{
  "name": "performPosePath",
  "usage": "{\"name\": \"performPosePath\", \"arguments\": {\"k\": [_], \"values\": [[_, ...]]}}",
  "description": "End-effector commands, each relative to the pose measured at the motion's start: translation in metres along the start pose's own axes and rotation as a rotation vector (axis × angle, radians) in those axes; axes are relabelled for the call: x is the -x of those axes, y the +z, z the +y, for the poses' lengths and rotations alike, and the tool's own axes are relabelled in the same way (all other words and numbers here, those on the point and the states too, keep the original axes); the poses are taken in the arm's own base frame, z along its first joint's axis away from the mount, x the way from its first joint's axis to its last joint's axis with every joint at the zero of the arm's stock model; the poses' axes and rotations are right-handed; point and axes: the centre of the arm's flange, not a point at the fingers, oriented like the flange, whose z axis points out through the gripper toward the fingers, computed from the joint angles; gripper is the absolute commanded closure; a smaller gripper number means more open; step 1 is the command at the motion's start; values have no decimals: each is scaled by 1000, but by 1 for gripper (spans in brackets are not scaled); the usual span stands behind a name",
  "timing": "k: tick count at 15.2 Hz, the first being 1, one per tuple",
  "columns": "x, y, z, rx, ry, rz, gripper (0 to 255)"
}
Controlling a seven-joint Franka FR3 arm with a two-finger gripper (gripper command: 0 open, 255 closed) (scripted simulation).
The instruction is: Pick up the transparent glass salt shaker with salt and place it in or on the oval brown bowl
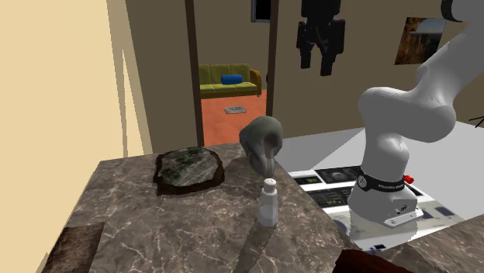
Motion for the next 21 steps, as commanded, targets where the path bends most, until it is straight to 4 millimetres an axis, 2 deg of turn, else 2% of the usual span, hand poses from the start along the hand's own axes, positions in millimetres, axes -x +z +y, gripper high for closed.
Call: {"name": "performPosePath", "arguments": {"k": [1,11,21], "values": [[0,0,0,0,0,0,0],[-31,116,-22,-97,-82,157,0],[-77,224,-58,-195,-165,314,0]]}}
